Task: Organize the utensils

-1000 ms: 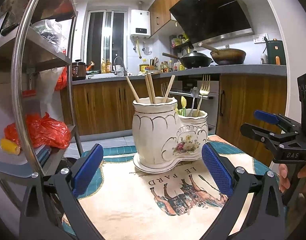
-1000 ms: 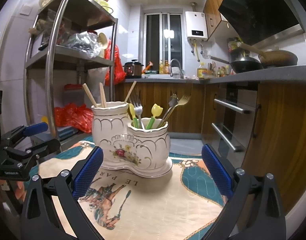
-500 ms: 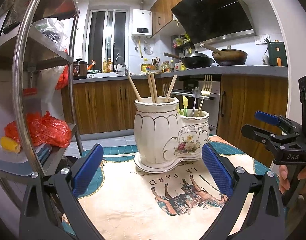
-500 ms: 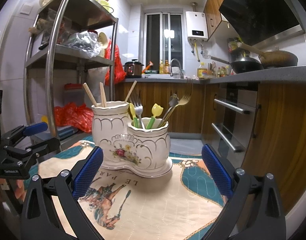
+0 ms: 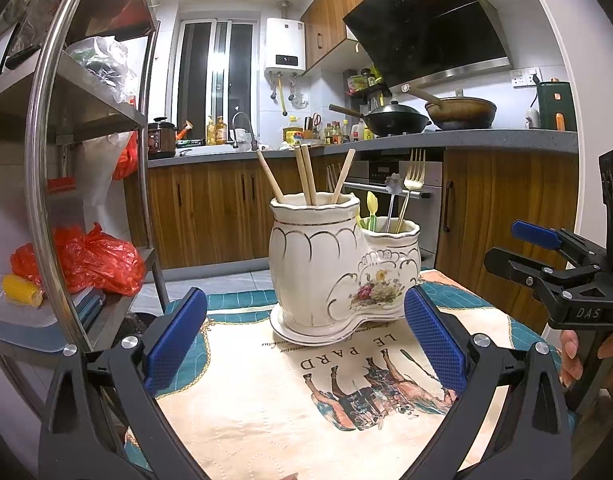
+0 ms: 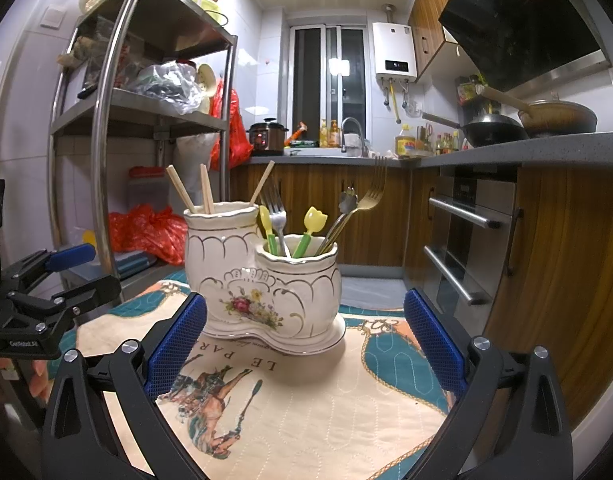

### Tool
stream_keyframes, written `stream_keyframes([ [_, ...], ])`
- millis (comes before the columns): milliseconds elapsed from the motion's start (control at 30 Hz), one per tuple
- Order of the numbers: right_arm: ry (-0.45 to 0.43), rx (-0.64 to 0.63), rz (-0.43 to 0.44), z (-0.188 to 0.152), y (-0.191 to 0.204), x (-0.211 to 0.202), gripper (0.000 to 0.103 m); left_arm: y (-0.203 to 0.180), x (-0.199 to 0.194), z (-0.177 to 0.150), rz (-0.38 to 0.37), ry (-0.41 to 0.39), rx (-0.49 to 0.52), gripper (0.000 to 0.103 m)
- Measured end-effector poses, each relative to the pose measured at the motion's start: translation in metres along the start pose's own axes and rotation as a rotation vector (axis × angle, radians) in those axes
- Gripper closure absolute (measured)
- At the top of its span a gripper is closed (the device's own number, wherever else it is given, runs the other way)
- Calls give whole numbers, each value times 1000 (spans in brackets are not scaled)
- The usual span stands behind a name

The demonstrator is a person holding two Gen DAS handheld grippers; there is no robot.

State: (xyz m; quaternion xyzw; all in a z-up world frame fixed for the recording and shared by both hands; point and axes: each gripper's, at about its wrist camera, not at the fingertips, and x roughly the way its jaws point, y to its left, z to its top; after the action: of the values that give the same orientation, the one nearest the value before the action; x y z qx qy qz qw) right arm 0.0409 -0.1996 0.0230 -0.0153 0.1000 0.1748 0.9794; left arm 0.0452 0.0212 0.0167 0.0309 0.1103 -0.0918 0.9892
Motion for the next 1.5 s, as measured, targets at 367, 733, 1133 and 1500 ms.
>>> stream_keyframes([
  [367, 0, 0, 0, 0, 0, 0, 5, -7, 1, -3, 8, -1, 23, 6],
  [733, 0, -1, 0, 0, 1, 0, 5, -7, 1, -1, 10, 2, -1, 6],
  [1133, 2, 0, 0, 1, 0, 0, 5, -6, 2, -1, 14, 6, -9, 6],
  [1500, 7, 3, -1, -1, 0, 1, 5, -8, 2, -3, 7, 7, -1, 6],
])
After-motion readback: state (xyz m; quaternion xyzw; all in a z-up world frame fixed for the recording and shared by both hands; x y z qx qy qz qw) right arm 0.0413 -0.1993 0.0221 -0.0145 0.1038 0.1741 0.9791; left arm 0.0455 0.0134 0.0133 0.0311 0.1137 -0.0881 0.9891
